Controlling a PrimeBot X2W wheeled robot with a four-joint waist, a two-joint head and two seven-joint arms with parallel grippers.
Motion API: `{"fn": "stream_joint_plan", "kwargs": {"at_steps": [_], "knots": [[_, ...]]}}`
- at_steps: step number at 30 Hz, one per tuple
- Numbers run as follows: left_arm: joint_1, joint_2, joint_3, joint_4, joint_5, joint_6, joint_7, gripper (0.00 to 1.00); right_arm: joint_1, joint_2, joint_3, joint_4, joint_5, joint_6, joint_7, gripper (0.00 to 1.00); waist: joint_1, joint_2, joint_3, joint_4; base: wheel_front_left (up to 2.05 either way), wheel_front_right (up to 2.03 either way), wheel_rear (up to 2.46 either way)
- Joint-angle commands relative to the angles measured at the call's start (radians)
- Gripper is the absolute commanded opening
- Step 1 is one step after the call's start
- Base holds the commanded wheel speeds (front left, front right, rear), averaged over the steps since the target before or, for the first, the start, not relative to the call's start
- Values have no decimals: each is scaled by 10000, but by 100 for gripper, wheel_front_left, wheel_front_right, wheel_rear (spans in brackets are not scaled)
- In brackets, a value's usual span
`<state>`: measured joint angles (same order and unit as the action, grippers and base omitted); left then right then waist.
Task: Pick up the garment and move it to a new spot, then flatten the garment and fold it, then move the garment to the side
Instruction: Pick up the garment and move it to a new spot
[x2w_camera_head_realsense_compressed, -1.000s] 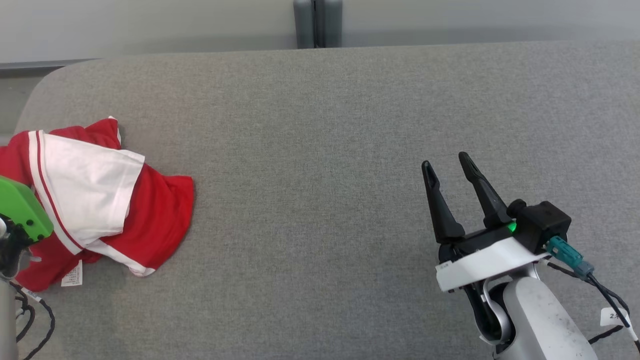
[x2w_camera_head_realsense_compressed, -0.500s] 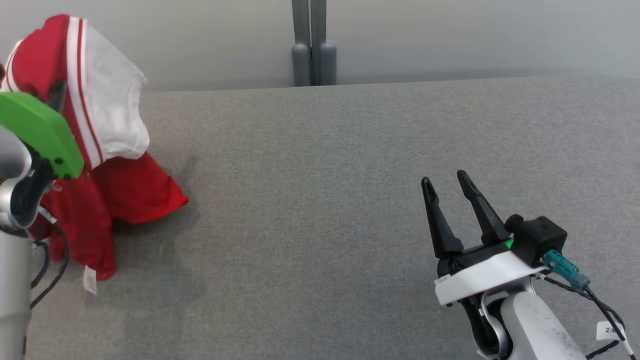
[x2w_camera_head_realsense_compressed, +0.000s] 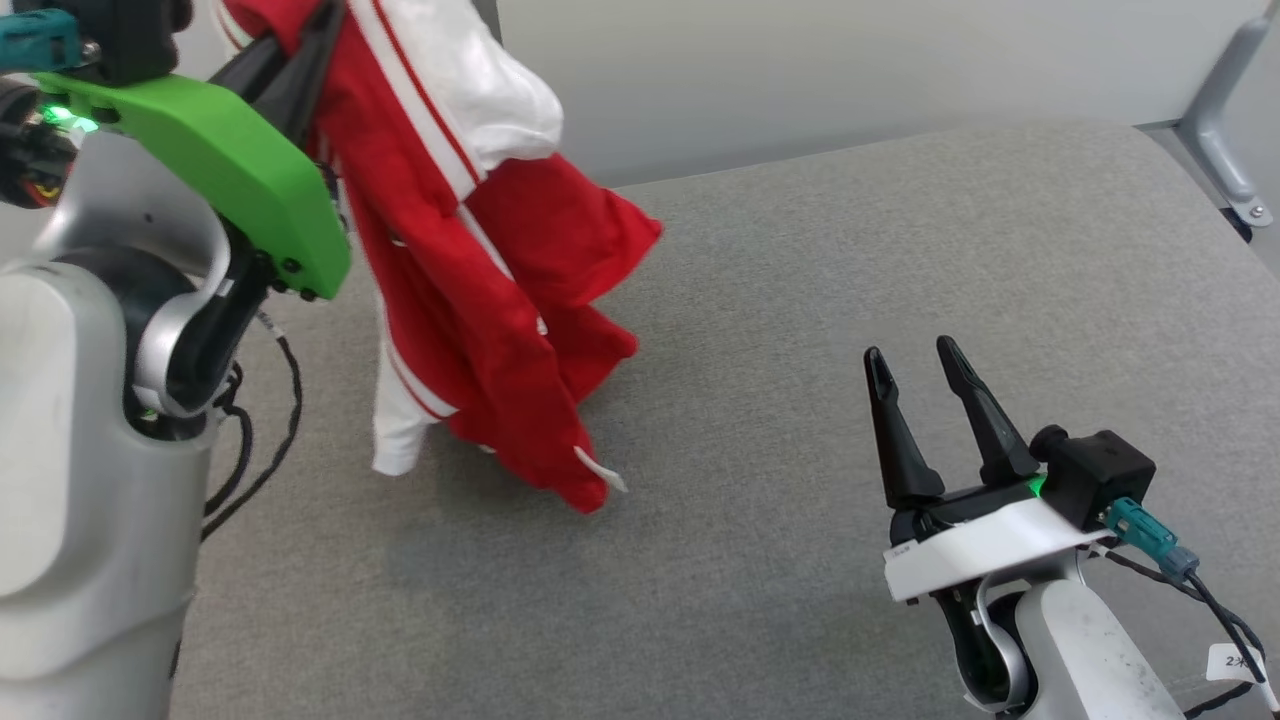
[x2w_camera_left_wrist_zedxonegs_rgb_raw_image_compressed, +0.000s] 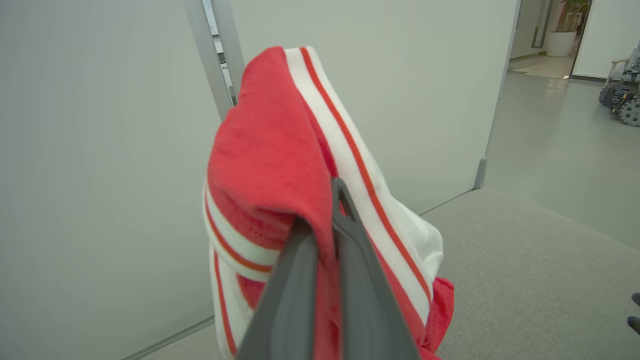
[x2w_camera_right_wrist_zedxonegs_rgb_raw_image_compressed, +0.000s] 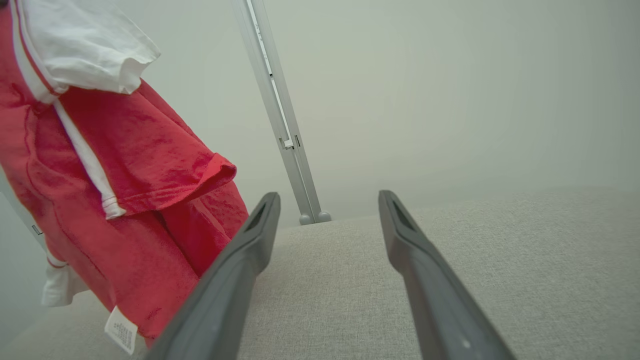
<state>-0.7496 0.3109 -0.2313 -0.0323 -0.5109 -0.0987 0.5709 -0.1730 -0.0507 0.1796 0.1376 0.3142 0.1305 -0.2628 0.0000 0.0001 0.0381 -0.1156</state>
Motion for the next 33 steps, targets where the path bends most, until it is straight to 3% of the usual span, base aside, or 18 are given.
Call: {"fn": "stream_joint_plan", "kwargs": {"at_steps": [1,9,13,19,20,21,27,33], "knots": [[129,-157,-133,-189,-101,19,-30,0,69,-5,-47,-47,56,4,-29,100,0,-1,56,-568,0,0,0],[2150,-989,-1206,341,328,118,-1384,0,7,1,-90,-62,145,4,-29,100,0,-1,505,-971,0,0,0],[3222,-1541,-1689,1889,678,128,-3025,0,-26,-2,-81,-32,137,4,-29,100,0,-1,627,-952,0,0,0],[3553,-2107,-2530,4666,1278,-11,-5060,0,-111,-2,47,124,-6,4,-29,100,0,-1,626,-683,0,0,0],[3478,-2197,-2644,4965,1299,-41,-5263,41,-112,-6,42,137,3,4,-29,100,0,-1,613,-629,0,0,0],[3342,-2276,-2733,5258,1295,-81,-5568,100,-105,-5,48,153,-21,4,-29,100,0,-1,591,-564,0,0,0],[2959,-2438,-2869,5934,1225,-129,-6794,100,48,-42,55,228,-87,4,-29,100,0,-1,367,-252,0,0,0],[3395,-2053,-2554,5162,1055,97,-7313,100,283,-94,-68,217,-123,4,-29,100,0,-1,77,22,0,0,0]]}}
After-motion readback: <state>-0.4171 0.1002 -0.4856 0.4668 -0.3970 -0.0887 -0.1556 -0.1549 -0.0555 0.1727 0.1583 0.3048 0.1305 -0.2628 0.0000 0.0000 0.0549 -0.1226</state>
